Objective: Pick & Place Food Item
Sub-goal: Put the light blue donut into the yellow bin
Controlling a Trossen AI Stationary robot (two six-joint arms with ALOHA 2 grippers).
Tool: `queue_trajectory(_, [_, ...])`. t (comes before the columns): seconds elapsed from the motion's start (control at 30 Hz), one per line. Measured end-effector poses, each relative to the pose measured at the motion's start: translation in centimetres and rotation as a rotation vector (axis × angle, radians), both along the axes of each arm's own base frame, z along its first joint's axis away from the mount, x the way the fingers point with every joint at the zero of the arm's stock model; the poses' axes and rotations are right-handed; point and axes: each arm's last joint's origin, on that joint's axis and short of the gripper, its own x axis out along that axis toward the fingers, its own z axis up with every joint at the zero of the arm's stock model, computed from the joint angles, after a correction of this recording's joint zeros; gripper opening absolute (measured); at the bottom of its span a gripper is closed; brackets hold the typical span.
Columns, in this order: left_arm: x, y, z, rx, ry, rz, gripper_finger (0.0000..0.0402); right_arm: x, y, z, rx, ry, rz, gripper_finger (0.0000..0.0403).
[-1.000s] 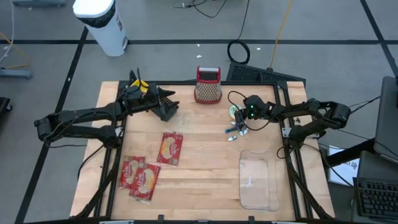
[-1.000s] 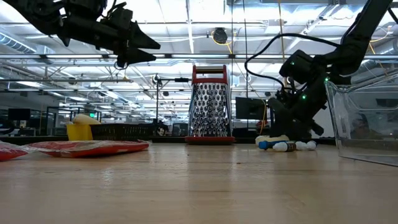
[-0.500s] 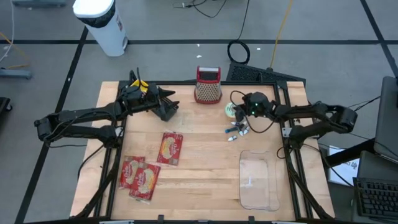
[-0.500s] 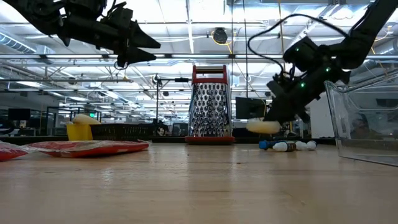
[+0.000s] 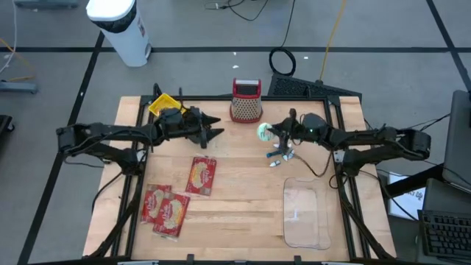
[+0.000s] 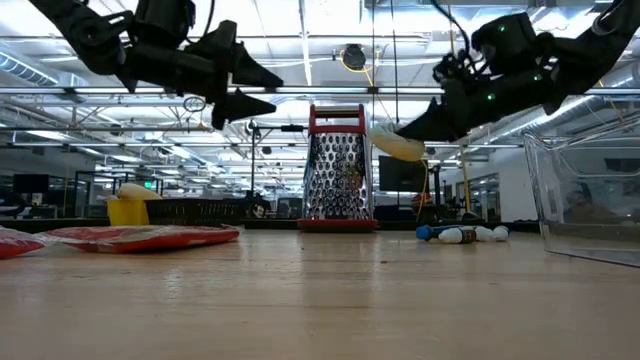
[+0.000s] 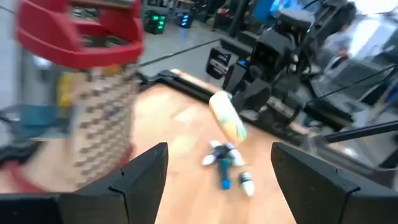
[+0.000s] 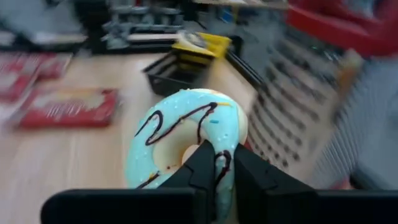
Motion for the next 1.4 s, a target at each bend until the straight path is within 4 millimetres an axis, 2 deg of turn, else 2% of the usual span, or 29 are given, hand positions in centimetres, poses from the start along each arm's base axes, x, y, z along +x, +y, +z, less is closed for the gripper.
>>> queue_trajectory(0.13, [1.4, -0.3, -0.2, -0.051, -0.013, -0.029, 0.0282, 0.6, 1.5, 0.4, -0.192, 0.014, 0.088, 0.0022])
queue_trajectory(0.37, [5.4, -1.7, 0.5, -0.008, 0.008, -0.119, 0.0282, 1.2, 3.4, 1.2, -0.409, 0.004, 0.021, 0.0022])
queue_trajectory(0.53, [8.5, -2.4, 1.4, 0.075, 0.011, -0.131, 0.0282, 1.5, 4.6, 1.8, -0.526, -0.027, 0.022, 0.0022])
queue_trajectory(0.73, [10.8, -2.5, 2.6, 0.103, 0.000, -0.137, 0.0282, 1.6, 5.4, 2.5, -0.563, -0.088, 0.041, 0.0022])
queue_trajectory(1.0, [12.6, -3.7, 2.3, 0.088, 0.007, -0.218, 0.0282, 1.6, 5.4, 2.6, -0.574, -0.096, 0.040, 0.0022])
queue_trajectory(1.17, [12.9, -3.8, 2.5, 0.116, 0.016, -0.129, 0.0282, 1.6, 5.6, 2.8, -0.562, -0.118, 0.041, 0.0022])
queue_trajectory(1.4, [12.8, -3.4, 2.2, 0.120, 0.046, -0.058, 0.0282, 1.7, 6.8, 2.9, -0.582, -0.144, 0.086, 0.0022])
